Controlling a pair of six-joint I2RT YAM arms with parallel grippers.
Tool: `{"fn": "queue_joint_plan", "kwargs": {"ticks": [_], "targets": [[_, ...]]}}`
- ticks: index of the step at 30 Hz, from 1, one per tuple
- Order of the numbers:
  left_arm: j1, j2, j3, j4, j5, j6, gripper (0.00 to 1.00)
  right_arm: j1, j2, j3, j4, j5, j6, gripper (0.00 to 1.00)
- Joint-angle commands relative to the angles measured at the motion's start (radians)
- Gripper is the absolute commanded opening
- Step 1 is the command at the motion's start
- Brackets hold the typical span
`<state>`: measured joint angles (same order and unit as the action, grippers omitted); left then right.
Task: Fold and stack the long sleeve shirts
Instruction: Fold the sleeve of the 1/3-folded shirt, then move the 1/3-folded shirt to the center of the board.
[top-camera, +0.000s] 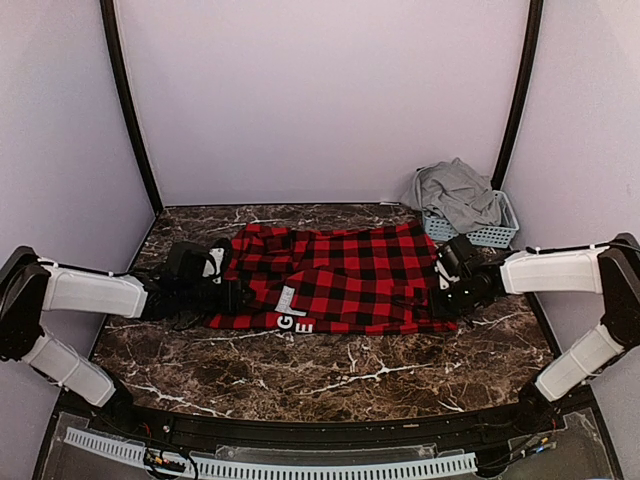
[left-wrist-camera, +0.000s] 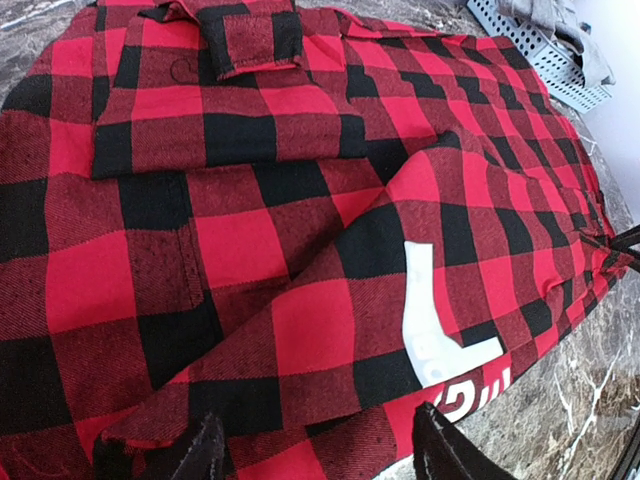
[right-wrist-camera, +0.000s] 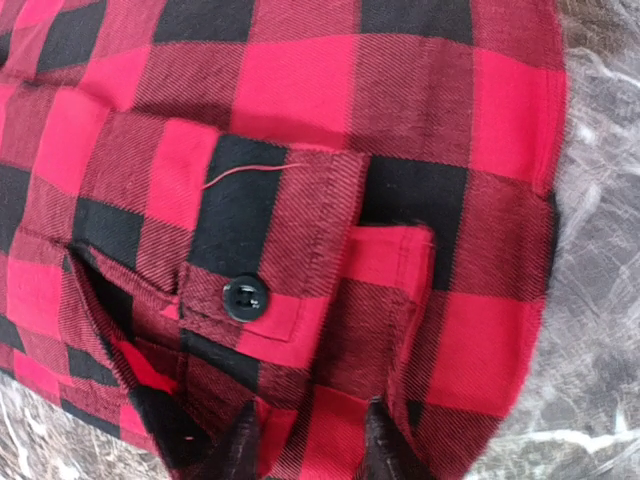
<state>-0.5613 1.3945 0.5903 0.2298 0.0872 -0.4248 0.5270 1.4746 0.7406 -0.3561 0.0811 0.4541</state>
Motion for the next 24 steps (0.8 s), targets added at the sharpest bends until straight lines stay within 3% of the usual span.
{"fn": "queue_joint_plan", "kwargs": {"ticks": [1, 4, 7, 17, 24], "targets": [[-0.008, 0.055, 0.037, 0.004, 0.024, 0.022, 0.63, -0.006, -0.087, 0.057, -0.05, 0.078, -0.023, 0.42], [-0.011, 0.089, 0.044, 0.009, 0.015, 0.02, 0.62, 0.009, -0.165, 0.049, 0.003, 0.04, -0.04, 0.52], [-0.011, 0.127, 0.041, 0.026, -0.004, 0.014, 0.63, 0.024, -0.17, 0.033, 0.089, -0.035, -0.051, 0.56], [-0.011, 0.234, 0.035, 0.028, -0.003, -0.02, 0.63, 0.045, 0.109, 0.054, 0.234, -0.096, -0.081, 0.55], [-0.018, 0.233, 0.014, -0.03, 0.022, -0.066, 0.62, 0.045, 0.167, -0.025, 0.247, -0.089, -0.031, 0.53]]}}
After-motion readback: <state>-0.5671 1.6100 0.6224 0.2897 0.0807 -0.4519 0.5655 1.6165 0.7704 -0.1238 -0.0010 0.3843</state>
